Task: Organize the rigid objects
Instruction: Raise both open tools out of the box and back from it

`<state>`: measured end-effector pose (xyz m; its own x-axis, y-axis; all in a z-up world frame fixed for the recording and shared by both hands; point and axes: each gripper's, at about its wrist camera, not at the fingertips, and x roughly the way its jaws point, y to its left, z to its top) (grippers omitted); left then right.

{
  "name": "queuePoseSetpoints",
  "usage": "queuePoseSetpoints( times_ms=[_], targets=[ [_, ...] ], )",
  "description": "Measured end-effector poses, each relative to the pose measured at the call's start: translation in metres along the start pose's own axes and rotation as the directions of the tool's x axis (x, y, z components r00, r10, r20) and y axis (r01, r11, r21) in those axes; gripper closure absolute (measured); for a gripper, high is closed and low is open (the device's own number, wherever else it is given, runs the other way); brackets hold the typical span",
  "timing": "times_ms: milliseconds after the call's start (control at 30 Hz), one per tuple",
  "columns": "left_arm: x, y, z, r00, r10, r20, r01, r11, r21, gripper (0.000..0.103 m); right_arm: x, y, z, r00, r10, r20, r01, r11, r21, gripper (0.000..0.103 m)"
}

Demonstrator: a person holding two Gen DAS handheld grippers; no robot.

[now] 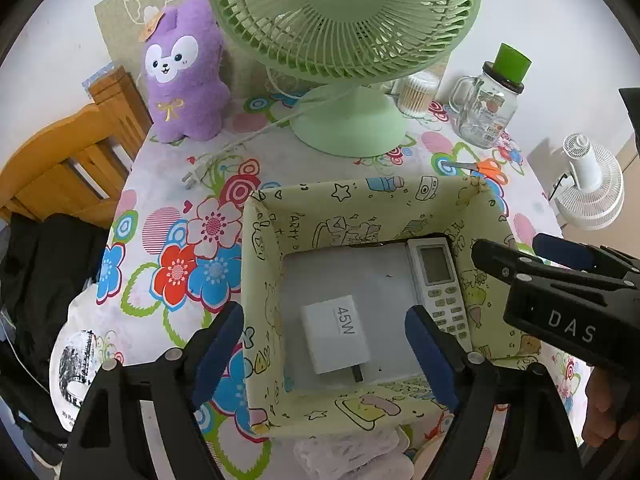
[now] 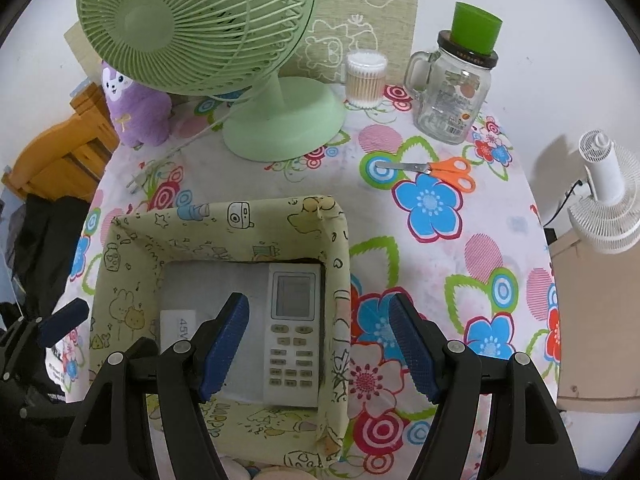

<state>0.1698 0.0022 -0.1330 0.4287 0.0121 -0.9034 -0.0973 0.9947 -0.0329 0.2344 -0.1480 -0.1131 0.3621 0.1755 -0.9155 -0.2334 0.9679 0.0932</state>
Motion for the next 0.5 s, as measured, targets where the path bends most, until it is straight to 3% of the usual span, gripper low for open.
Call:
queuePoseSetpoints(
  times_ms=[500],
  targets=[
    [-0.038, 0.0, -0.015, 0.999, -0.029, 0.036, 0.028, 0.999, 0.017, 0.01, -0.037, 0.011, -0.027, 0.999, 0.02, 0.032, -0.02, 1.0, 0.001, 0.028]
  ],
)
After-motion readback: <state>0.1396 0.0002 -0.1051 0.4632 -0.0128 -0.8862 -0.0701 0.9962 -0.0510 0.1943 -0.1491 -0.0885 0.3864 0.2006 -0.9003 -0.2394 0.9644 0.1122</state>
